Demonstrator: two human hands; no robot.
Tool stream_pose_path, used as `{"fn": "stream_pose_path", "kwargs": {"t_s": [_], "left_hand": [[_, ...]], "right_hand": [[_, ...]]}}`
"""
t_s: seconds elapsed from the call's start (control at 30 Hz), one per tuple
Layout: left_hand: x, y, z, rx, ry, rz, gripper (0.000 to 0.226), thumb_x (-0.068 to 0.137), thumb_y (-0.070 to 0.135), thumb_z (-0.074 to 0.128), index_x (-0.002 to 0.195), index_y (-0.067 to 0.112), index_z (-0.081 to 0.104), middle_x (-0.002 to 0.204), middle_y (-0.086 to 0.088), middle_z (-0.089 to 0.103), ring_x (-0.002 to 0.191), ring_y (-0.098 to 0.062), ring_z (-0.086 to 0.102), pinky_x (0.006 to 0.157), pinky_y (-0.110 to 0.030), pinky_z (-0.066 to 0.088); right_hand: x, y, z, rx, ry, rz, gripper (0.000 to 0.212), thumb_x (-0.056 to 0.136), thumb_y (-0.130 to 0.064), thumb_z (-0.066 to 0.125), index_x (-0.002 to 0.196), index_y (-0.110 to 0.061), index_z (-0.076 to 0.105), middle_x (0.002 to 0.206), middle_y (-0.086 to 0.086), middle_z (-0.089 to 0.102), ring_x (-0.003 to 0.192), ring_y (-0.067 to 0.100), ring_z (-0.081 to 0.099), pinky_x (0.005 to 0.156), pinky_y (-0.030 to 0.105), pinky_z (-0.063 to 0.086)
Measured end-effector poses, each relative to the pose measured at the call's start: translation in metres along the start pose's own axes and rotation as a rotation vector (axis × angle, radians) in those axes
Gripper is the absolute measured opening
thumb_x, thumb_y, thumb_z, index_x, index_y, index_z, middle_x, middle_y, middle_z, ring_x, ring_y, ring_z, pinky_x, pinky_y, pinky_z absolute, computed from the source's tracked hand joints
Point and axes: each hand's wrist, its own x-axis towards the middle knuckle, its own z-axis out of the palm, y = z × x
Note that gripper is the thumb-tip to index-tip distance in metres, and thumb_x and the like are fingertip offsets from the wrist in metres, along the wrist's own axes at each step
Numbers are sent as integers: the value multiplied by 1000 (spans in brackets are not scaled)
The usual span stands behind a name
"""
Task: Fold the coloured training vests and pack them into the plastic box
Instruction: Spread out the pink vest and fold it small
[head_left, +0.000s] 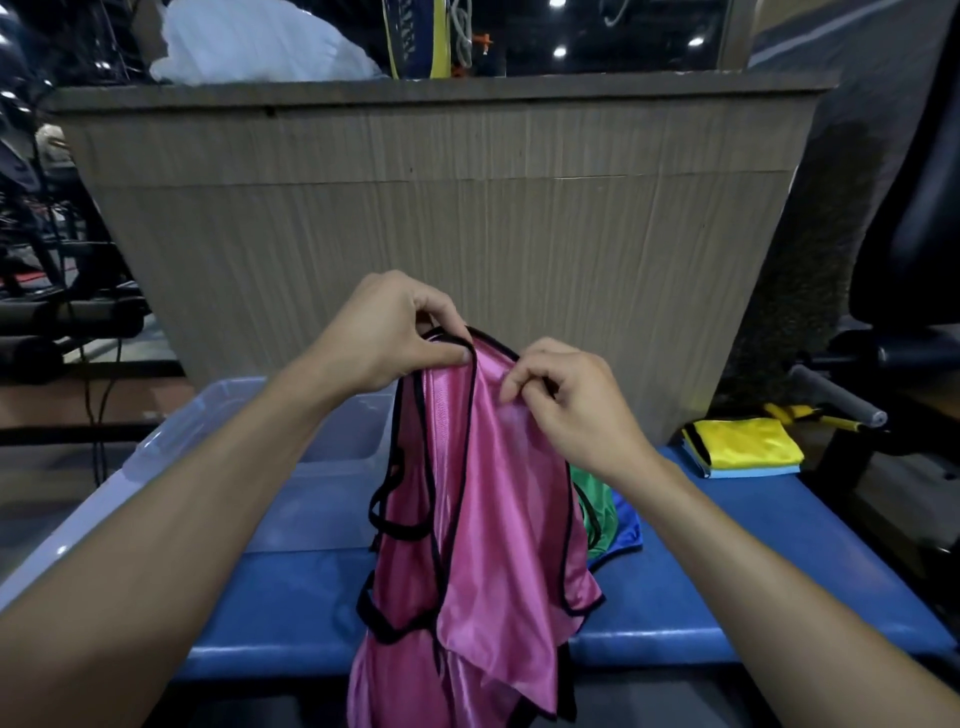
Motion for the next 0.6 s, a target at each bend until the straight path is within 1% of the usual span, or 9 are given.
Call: {"fn": "stream_pose_path", "kwargs": {"t_s": [0.07, 0.1, 0.17, 0.23, 0.3, 0.4, 0.5, 0.53, 0.6], "left_hand": [[1, 5, 4, 39, 10, -8, 13, 72, 20, 90, 74, 24, 78, 69, 9, 73, 63, -12, 65, 63, -27, 49], [2, 8, 6, 51, 11, -6, 13, 71, 19, 91, 72, 22, 77, 66, 10, 71, 59, -9, 61, 60, -21, 45], [2, 13, 10, 63, 6, -4, 14, 71, 17, 90, 70, 19, 76, 58, 16, 66, 53, 1, 56, 56, -10, 38], [2, 16, 13, 69, 6, -14, 15, 71, 15, 89, 68, 18, 76, 53, 21, 62, 51, 3, 53, 53, -9, 36], [2, 17, 15, 68, 12, -19, 16, 71, 15, 89, 67, 19, 75, 51, 25, 60, 49, 3, 52, 52, -9, 35], [1, 18, 16, 54, 9, -16, 15, 72, 17, 90, 69, 17, 75, 50, 29, 58, 50, 8, 53, 54, -7, 36], [0, 13, 12, 5, -29, -31, 16, 72, 26, 92, 74, 20, 78, 65, 15, 71, 64, -3, 65, 60, -19, 47], [0, 10, 9, -34, -77, -55, 16, 72, 29, 92, 77, 21, 79, 71, 9, 74, 70, -8, 69, 67, -26, 54], [-1, 3, 4, -154, -167, -110, 19, 72, 28, 90, 84, 17, 80, 80, 1, 77, 79, -16, 73, 79, -31, 57]], "right_hand": [[-1, -7, 2, 10, -23, 55, 19, 86, -4, 63, 80, -17, 76, 82, -5, 66, 71, 10, 60, 67, 21, 44], [-1, -11, 4, 14, -33, 86, 12, 88, -16, 68, 79, -19, 75, 81, -5, 66, 71, 10, 61, 67, 25, 45], [-1, -15, 8, -18, -23, 130, 25, 85, -44, 74, 72, -23, 70, 75, -6, 64, 70, 9, 60, 65, 27, 44], [1, -15, 11, -99, 8, 157, 36, 81, -57, 74, 65, -26, 64, 71, -8, 62, 68, 8, 59, 64, 31, 45], [5, -12, 13, -185, 24, 179, 37, 82, -54, 73, 61, -29, 56, 67, -10, 58, 69, 11, 58, 64, 33, 44], [9, -4, 13, -256, 33, 173, 29, 80, -38, 70, 60, -28, 51, 63, -10, 53, 68, 17, 58, 62, 33, 41], [9, 3, 9, -248, 7, 160, 23, 78, -32, 69, 62, -20, 58, 62, -6, 58, 64, 14, 56, 62, 32, 42], [8, 6, 7, -214, -11, 151, 24, 79, -30, 72, 62, -16, 61, 61, -4, 59, 61, 11, 55, 61, 32, 42], [2, 10, 0, -108, -75, 139, 28, 83, -28, 77, 63, -13, 65, 56, -3, 58, 54, 8, 51, 57, 26, 39]]}}
